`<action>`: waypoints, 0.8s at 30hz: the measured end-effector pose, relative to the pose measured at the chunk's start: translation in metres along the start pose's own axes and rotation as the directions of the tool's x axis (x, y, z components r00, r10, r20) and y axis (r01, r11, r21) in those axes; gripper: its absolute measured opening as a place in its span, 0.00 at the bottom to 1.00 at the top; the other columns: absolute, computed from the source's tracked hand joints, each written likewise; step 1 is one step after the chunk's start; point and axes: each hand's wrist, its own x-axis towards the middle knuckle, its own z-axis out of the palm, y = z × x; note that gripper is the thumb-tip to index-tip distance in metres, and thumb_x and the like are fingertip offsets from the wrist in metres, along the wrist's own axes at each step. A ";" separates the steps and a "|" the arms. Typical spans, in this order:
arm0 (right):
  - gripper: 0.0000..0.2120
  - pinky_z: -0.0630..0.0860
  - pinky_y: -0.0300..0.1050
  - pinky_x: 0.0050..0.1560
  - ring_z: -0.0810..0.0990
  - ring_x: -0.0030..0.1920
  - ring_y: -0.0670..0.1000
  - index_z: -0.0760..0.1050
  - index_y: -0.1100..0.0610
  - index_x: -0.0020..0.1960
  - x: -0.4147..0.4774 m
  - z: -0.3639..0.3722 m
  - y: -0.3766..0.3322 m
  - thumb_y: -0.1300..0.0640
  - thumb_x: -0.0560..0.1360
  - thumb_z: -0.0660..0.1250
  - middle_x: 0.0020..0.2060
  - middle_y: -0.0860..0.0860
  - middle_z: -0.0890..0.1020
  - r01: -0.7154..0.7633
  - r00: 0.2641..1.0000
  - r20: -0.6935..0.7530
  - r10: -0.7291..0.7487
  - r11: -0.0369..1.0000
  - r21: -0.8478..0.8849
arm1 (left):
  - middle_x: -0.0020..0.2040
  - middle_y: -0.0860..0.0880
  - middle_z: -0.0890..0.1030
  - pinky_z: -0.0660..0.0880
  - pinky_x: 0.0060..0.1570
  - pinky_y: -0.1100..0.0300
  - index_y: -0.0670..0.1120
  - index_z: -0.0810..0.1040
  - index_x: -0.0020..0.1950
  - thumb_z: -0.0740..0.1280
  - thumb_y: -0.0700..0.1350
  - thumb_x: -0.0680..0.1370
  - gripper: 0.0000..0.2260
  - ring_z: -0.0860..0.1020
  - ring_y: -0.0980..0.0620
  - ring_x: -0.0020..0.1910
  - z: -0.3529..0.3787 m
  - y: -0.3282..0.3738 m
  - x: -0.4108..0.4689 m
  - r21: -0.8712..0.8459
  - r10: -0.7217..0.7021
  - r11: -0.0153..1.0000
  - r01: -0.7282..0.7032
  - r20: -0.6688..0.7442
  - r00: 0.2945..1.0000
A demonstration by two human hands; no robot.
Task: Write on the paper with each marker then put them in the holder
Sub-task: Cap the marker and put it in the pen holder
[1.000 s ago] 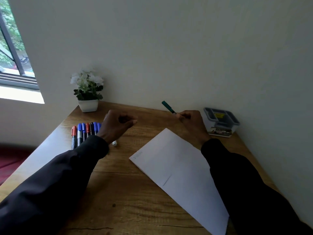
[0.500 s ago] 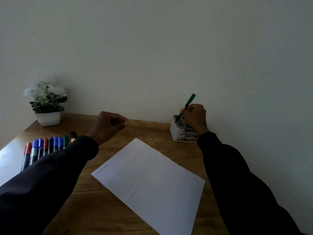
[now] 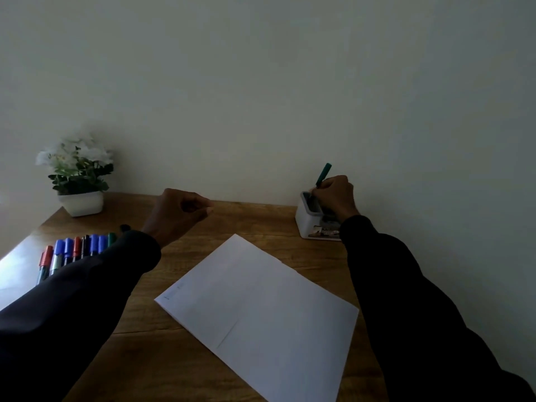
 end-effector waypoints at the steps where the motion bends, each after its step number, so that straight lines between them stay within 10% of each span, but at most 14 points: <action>1: 0.10 0.79 0.44 0.45 0.85 0.47 0.55 0.85 0.65 0.44 -0.002 0.003 0.002 0.58 0.70 0.78 0.45 0.60 0.86 -0.005 1.000 0.021 0.005 1.000 -0.016 | 0.45 0.52 0.84 0.76 0.42 0.71 0.44 0.84 0.52 0.73 0.41 0.74 0.08 0.82 0.62 0.43 0.001 -0.001 0.000 0.004 -0.002 1.000 0.002 0.006 1.000; 24: 0.08 0.80 0.51 0.55 0.83 0.55 0.60 0.82 0.60 0.50 -0.017 0.000 -0.031 0.57 0.73 0.76 0.50 0.58 0.86 -0.025 0.948 -0.318 0.025 1.000 0.005 | 0.42 0.57 0.84 0.74 0.41 0.72 0.48 0.84 0.49 0.74 0.40 0.73 0.07 0.82 0.65 0.42 -0.030 -0.009 -0.019 0.025 0.021 0.999 -0.020 -0.027 0.999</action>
